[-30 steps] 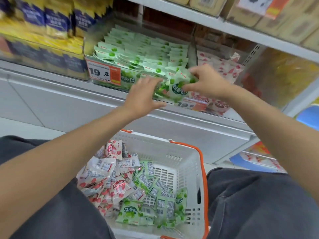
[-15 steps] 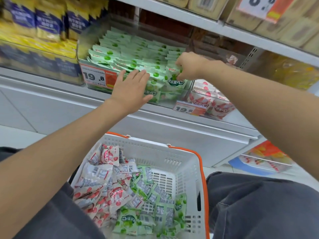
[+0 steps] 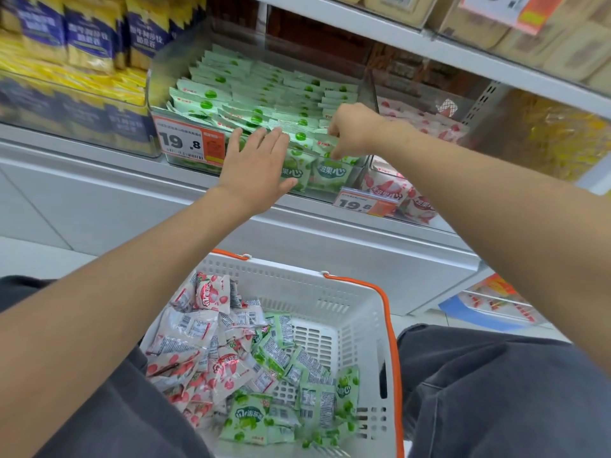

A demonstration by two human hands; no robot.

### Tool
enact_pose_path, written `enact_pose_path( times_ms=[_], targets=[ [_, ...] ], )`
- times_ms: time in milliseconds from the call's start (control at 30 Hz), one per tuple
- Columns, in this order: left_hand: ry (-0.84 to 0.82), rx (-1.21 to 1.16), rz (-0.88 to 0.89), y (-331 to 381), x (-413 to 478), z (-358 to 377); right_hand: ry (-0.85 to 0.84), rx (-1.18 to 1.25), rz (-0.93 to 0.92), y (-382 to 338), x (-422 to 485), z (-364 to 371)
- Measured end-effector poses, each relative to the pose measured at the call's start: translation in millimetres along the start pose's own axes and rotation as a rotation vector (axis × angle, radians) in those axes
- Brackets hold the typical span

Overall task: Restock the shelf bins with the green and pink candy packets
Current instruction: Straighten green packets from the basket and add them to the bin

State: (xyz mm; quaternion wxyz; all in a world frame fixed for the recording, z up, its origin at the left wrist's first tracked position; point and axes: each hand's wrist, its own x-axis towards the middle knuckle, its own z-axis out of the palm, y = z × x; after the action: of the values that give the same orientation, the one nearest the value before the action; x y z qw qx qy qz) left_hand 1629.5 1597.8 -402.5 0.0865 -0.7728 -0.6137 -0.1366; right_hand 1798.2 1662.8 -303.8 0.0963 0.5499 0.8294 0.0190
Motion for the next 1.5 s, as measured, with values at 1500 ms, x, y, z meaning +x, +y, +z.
enact_pose_path(
  times_ms=[1500],
  targets=[
    [-1.225,-0.167,0.127,57.0,-162.4,147.3,-0.866,0.766,0.353,-85.0,-200.2,394.9]
  ],
)
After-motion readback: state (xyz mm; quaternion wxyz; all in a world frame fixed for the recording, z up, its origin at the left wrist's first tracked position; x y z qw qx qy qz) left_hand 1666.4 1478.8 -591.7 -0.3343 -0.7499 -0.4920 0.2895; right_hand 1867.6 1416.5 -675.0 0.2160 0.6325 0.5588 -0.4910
